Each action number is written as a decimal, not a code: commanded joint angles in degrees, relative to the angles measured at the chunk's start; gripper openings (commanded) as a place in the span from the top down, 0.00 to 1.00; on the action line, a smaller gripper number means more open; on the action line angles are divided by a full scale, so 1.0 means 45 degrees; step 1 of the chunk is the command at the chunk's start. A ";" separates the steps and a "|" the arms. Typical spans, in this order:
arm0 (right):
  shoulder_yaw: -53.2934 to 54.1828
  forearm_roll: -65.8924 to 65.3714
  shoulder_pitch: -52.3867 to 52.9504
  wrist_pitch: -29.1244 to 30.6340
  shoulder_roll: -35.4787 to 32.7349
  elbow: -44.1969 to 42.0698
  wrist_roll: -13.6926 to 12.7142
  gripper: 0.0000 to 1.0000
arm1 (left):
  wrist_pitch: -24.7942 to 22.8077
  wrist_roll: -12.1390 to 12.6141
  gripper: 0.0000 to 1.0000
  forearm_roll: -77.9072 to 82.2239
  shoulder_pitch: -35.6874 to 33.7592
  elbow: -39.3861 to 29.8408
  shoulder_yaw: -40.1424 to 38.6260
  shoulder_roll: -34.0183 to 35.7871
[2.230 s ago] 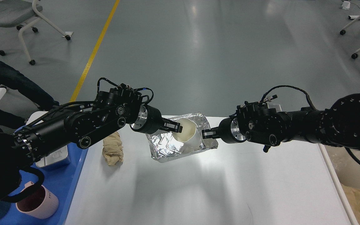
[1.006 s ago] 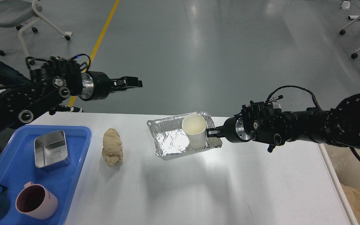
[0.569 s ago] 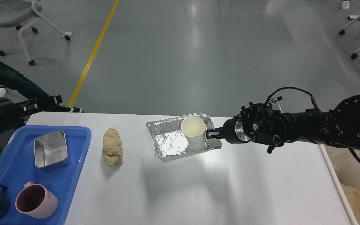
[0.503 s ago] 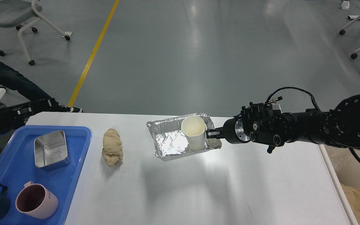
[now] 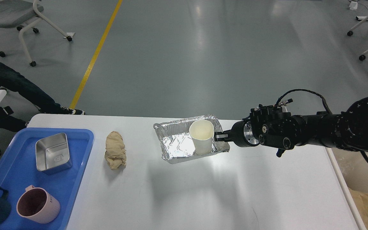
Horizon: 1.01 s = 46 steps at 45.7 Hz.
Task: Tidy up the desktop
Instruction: 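Reach the left gripper to the crumpled bread and grasp it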
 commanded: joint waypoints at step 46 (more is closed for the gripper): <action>0.0017 -0.0001 -0.0013 -0.0099 -0.0137 0.0207 0.0040 1.00 | -0.1777 0.0237 0.17 0.0675 -0.0729 0.5231 0.0486 -0.8062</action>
